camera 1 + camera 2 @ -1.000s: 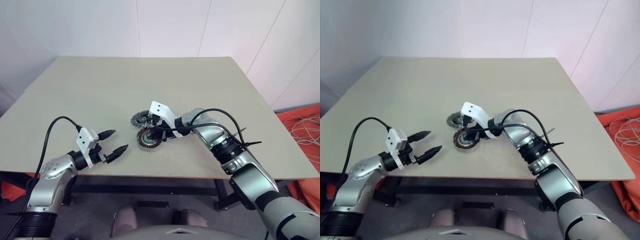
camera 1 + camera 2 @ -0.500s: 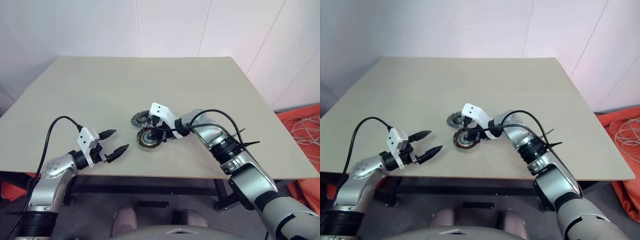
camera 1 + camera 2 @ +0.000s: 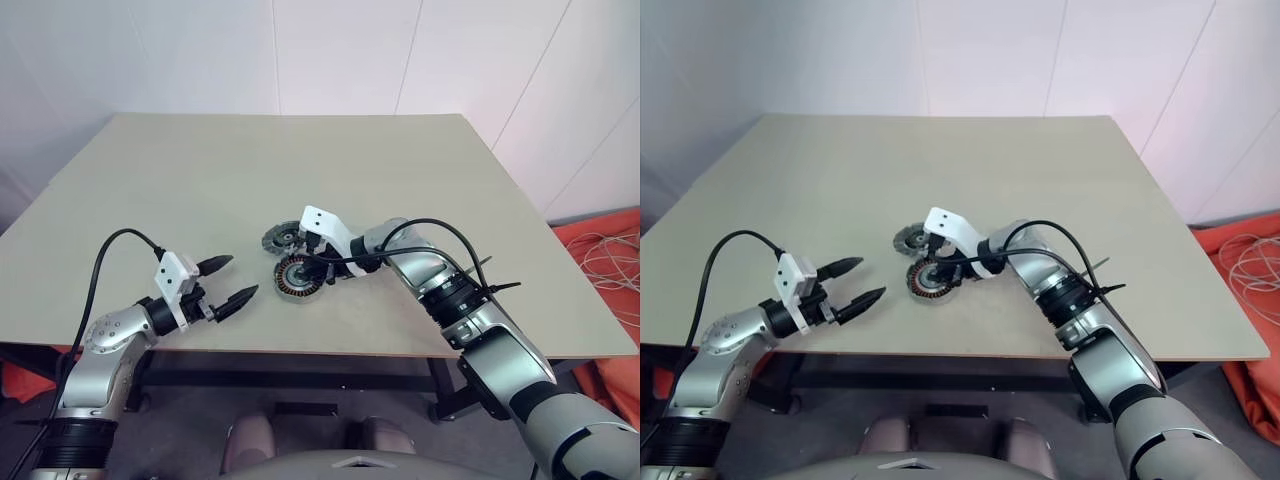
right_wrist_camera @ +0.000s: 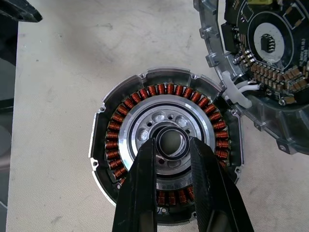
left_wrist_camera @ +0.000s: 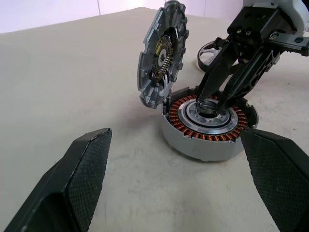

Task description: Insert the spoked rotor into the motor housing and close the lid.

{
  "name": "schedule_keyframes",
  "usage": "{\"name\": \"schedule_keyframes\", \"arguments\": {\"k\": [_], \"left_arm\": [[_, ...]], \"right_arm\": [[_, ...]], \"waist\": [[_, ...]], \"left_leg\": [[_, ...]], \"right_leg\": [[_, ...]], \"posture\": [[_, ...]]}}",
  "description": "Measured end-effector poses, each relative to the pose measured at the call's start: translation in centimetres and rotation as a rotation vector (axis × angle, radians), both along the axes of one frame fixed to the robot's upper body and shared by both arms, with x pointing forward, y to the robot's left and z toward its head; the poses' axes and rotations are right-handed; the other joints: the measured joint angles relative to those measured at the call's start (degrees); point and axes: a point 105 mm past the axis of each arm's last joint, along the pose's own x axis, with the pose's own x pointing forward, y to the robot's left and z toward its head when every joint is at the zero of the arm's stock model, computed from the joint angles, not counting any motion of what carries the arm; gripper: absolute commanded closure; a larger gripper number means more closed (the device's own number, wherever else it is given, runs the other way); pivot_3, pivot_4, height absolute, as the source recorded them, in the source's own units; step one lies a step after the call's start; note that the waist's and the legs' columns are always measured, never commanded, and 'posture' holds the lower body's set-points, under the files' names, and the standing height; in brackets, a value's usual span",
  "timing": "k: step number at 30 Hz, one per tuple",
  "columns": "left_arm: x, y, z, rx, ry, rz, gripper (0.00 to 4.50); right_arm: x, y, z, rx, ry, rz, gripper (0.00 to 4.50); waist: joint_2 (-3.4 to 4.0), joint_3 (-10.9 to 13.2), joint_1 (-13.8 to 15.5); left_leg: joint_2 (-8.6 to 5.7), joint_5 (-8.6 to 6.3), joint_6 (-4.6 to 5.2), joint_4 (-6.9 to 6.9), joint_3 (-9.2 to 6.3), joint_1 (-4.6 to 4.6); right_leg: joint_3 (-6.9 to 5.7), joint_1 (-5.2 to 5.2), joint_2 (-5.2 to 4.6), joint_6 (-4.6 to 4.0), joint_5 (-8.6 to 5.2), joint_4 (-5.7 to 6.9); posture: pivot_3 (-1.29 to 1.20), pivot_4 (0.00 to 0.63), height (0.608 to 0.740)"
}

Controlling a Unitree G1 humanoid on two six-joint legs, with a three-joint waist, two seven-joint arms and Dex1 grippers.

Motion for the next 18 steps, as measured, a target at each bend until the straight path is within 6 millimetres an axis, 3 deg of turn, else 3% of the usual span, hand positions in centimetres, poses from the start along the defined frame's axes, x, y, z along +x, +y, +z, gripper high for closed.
{"name": "schedule_keyframes", "arguments": {"k": [18], "left_arm": [[0.30, -0.06, -0.07, 0.002, -0.005, 0.006, 0.00]], "right_arm": [[-0.17, 0.46, 0.28, 0.007, -0.008, 0.014, 3.85]], "waist": [[0.00, 0.00, 0.02]], "left_leg": [[0.00, 0.00, 0.00, 0.00, 0.00, 0.00]], "right_leg": [[0.00, 0.01, 0.00, 0.00, 0.00, 0.01]], "posture": [[0.00, 0.000, 0.740]]}}
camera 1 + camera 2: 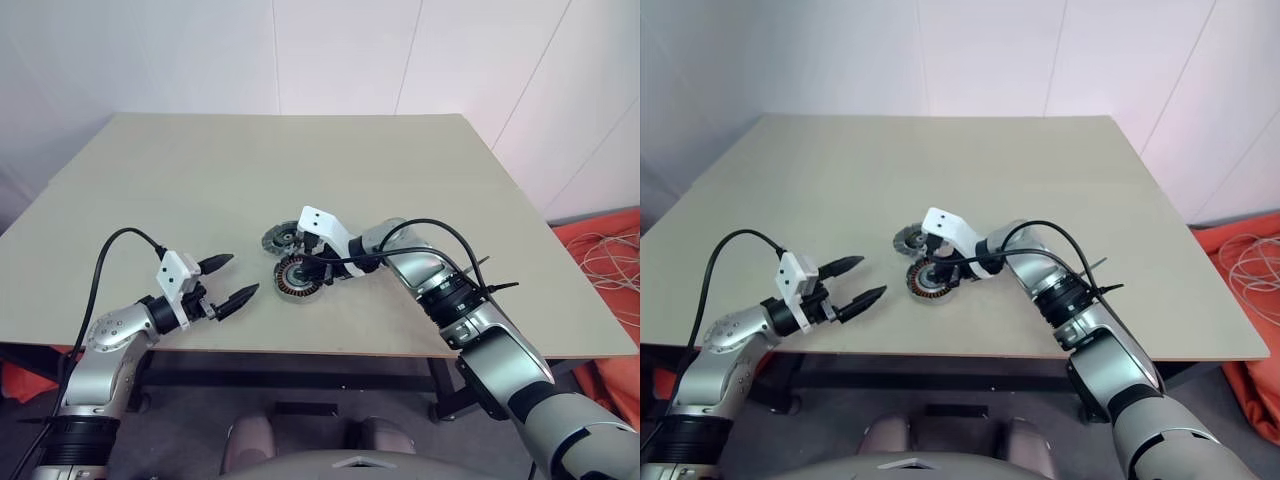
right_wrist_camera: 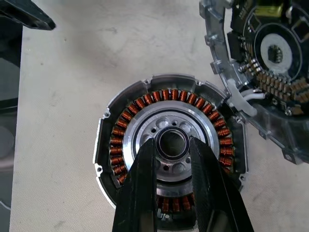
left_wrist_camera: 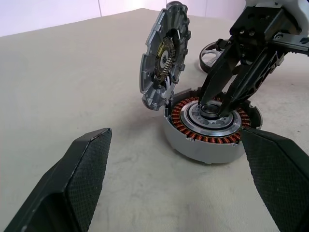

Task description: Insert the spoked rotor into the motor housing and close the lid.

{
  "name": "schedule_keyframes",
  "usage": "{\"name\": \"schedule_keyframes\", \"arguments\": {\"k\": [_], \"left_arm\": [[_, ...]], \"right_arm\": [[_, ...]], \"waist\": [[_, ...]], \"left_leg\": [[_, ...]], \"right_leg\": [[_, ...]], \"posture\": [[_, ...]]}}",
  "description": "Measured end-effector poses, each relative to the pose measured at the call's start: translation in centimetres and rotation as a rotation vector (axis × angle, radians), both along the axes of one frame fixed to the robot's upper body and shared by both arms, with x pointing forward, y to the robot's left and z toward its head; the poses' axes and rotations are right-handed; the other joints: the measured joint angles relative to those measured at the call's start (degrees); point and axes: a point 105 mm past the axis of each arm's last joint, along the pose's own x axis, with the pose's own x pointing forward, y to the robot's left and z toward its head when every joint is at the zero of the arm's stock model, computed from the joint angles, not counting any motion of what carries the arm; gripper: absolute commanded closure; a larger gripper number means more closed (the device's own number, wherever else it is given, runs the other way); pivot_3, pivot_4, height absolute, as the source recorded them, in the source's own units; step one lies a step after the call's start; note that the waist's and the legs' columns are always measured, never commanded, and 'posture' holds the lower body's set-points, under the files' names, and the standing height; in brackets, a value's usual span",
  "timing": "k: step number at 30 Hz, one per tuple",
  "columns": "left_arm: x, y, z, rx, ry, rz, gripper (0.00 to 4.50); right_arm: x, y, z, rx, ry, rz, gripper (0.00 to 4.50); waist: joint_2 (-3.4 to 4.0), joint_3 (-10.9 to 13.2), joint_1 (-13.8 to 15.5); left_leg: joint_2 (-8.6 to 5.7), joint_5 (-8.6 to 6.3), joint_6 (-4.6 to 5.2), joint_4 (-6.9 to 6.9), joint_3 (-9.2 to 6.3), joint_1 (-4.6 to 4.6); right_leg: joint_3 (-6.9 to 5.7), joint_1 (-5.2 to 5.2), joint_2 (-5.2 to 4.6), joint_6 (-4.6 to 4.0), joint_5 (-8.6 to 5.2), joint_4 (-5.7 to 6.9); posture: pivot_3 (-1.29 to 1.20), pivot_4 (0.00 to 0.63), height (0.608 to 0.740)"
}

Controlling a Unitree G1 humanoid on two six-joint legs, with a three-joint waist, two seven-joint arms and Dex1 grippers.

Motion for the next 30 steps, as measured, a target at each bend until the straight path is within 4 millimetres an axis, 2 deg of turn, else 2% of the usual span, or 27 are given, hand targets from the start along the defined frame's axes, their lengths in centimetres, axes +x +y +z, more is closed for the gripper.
{"name": "schedule_keyframes", "arguments": {"k": [6, 30], "left_arm": [[0.11, -0.12, 0.06, -0.006, -0.005, 0.000, 0.00], [0.44, -0.22, 0.02, -0.006, -0.006, -0.002, 0.00]], "right_arm": [[0.27, 0.33, 0.94, 0.001, -0.035, 0.013, 3.85], [0.15, -0.09, 0.35, -0.044, -0.028, 0.016, 3.85]], "waist": [[0.00, 0.00, -0.01], [0.00, 0.00, 0.00]], "left_leg": [[0.00, 0.00, 0.00, 0.00, 0.00, 0.01], [0.00, 0.00, 0.00, 0.00, 0.00, 0.00]], "right_leg": [[0.00, 0.01, 0.00, -0.01, 0.00, 0.01], [0.00, 0.00, 0.00, -0.13, 0.07, 0.01]], "posture": [[0.00, 0.000, 0.740], [0.00, 0.000, 0.740]]}}
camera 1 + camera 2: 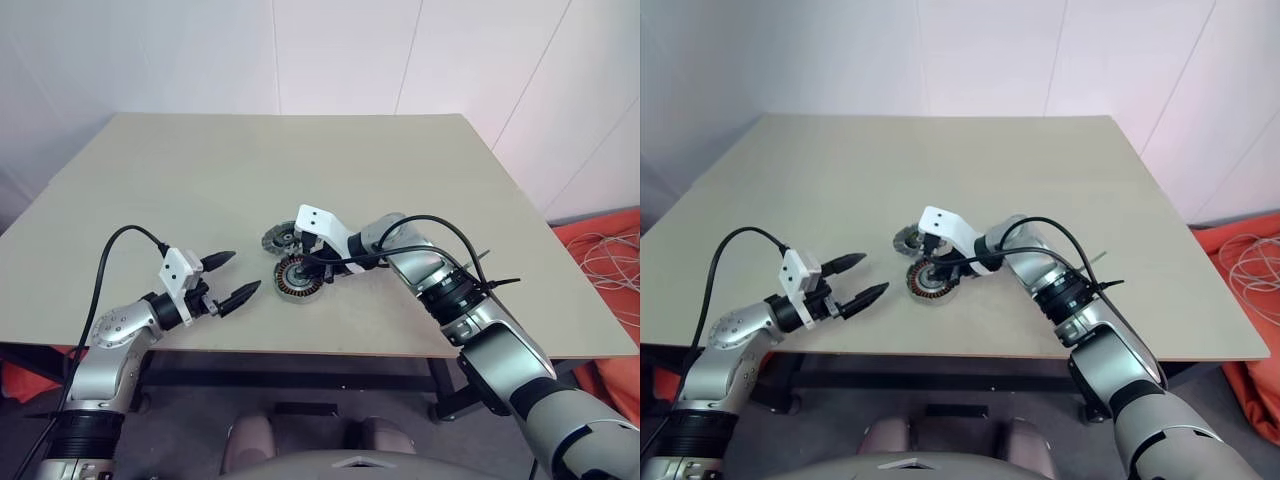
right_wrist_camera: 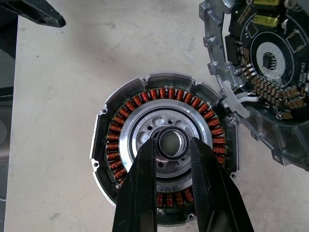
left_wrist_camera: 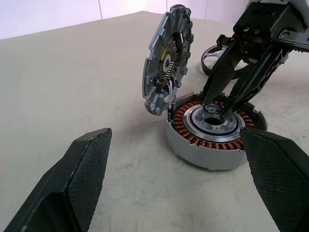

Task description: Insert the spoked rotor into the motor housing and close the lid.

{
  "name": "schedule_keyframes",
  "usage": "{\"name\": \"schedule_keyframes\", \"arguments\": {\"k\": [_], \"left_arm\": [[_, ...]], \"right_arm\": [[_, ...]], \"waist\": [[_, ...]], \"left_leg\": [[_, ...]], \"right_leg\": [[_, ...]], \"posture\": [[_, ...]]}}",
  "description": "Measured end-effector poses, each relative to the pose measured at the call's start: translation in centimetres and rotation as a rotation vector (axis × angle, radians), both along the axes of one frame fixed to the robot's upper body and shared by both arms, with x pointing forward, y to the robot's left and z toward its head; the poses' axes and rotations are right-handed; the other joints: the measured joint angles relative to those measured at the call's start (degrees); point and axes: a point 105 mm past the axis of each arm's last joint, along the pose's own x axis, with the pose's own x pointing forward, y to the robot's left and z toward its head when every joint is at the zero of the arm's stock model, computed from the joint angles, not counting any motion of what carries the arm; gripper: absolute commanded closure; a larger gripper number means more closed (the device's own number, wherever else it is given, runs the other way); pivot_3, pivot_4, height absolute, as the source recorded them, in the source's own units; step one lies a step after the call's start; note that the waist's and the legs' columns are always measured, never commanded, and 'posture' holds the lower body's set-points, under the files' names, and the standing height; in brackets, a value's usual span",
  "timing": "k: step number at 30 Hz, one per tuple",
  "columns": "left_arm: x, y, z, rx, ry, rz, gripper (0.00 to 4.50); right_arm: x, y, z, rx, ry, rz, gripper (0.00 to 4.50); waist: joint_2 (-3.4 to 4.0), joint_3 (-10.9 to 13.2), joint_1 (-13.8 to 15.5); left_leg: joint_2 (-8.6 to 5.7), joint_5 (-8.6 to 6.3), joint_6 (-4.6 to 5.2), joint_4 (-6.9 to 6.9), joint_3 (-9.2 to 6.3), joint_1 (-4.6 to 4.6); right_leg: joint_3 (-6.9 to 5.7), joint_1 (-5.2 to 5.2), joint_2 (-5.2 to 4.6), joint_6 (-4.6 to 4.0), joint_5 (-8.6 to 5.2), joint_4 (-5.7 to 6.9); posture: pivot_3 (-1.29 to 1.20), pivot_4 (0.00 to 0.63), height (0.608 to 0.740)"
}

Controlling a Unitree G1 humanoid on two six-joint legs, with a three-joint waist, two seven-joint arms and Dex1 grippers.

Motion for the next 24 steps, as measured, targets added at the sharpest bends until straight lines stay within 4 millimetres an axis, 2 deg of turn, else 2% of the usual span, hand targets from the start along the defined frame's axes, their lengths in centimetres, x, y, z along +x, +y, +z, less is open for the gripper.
{"name": "schedule_keyframes", "arguments": {"k": [24], "left_arm": [[-0.01, -0.19, -0.03, -0.003, -0.004, -0.003, 0.00]], "right_arm": [[-0.07, 0.00, -0.17, -0.002, 0.010, -0.005, 3.85]], "waist": [[0.00, 0.00, 0.00]], "left_leg": [[0.00, 0.00, 0.00, 0.00, 0.00, 0.01]], "right_leg": [[0.00, 0.00, 0.00, 0.01, -0.01, 0.00]], "posture": [[0.00, 0.000, 0.740]]}}
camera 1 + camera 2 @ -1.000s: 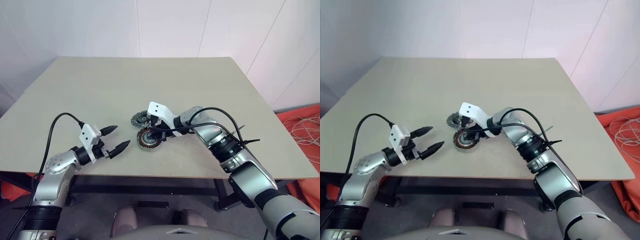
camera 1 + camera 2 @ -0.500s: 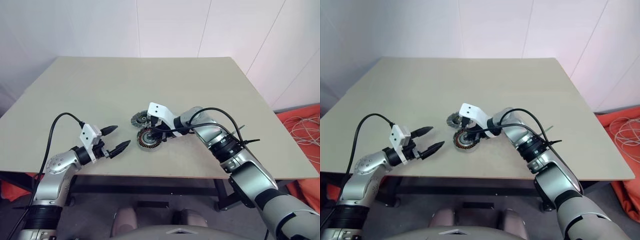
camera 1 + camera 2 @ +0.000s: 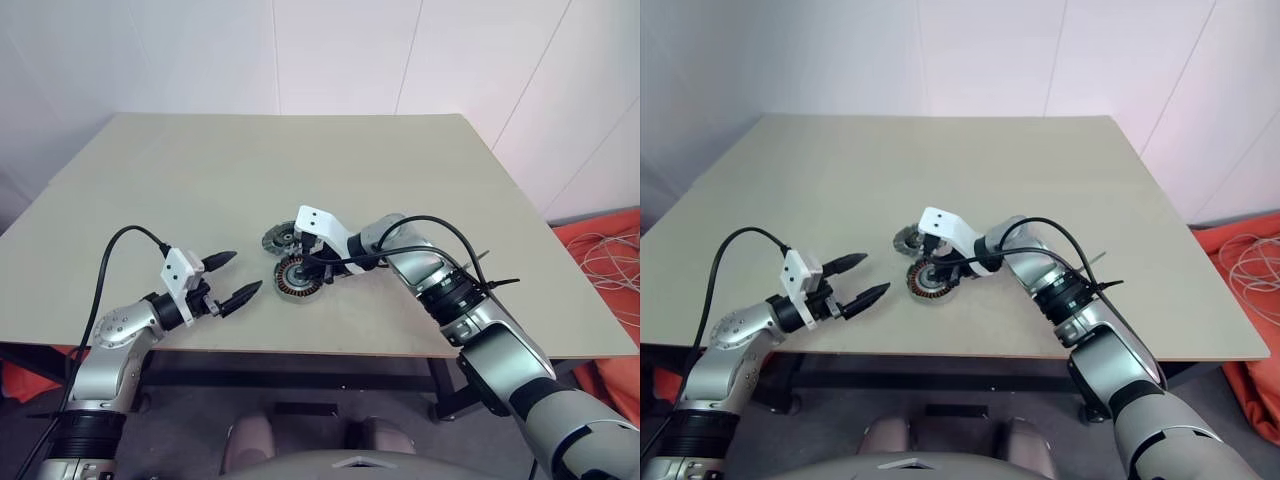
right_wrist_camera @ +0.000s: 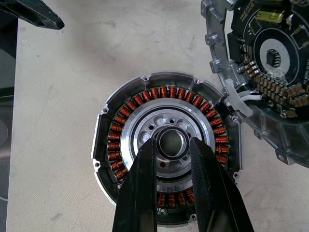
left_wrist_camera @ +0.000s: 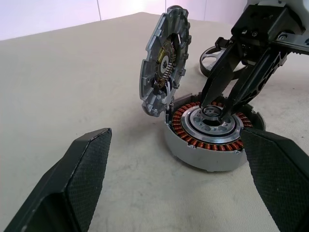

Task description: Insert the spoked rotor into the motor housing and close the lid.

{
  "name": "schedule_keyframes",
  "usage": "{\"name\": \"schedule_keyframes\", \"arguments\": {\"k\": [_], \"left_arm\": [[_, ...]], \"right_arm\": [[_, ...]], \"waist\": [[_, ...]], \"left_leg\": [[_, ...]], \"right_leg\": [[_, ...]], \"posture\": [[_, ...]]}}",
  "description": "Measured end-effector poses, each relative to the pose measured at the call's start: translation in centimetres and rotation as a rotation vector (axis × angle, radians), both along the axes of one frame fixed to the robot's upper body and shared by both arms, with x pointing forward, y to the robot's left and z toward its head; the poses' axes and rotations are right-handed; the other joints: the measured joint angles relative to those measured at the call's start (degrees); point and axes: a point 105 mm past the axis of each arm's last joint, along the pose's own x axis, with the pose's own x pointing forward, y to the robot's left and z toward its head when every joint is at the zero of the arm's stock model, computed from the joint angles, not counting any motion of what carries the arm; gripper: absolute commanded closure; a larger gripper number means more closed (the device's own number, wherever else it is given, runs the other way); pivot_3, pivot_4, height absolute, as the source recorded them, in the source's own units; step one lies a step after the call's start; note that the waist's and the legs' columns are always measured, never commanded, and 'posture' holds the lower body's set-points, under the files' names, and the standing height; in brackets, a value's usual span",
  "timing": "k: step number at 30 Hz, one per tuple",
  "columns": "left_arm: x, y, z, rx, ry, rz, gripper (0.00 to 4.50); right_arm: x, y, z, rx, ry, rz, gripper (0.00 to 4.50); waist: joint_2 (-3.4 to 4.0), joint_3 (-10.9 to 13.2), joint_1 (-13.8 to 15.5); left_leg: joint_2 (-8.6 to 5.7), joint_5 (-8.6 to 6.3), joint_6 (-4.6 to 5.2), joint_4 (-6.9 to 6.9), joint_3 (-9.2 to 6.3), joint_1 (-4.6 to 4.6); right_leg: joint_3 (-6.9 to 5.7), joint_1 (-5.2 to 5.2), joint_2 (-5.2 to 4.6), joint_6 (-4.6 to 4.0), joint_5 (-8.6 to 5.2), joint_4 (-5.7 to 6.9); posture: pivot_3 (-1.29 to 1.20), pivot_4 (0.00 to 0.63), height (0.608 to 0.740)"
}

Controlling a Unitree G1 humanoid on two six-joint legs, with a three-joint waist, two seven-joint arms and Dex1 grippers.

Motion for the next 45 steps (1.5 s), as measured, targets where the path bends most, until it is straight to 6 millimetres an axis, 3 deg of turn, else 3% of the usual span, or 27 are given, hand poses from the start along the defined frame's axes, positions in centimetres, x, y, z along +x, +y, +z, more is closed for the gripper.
{"name": "schedule_keyframes", "arguments": {"k": [26, 37, 45], "left_arm": [[0.0, -0.1, -0.1, 0.006, 0.000, -0.002, 0.00], [0.1, -0.3, -0.2, 0.007, 0.002, -0.006, 0.00], [0.2, -0.5, -0.1, 0.005, 0.001, -0.012, 0.00]], "right_arm": [[0.0, 0.0, -0.4, 0.000, 0.015, -0.009, 3.85], [-0.5, 0.5, -0.2, 0.025, 0.052, -0.001, 0.04], [-0.2, 1.1, 2.4, 0.093, 0.021, -0.004, 0.04]], "waist": [[0.00, 0.00, 0.00], [0.00, 0.00, 0.03], [0.00, 0.00, 0.01]], "left_leg": [[0.00, 0.00, 0.00, 0.00, 0.00, 0.08], [0.00, 0.00, -0.01, 0.01, -0.01, 0.24], [0.00, 0.00, 0.00, -0.03, -0.01, 0.22]], "right_leg": [[0.00, 0.08, 0.00, 0.12, -0.07, 0.00], [0.00, 0.24, 0.00, 0.16, -0.09, -0.01], [0.00, 0.21, 0.00, 0.13, -0.08, -0.01]], "posture": [[0.00, 0.000, 0.740], [0.00, 0.000, 0.740], [0.00, 0.000, 0.740]]}}
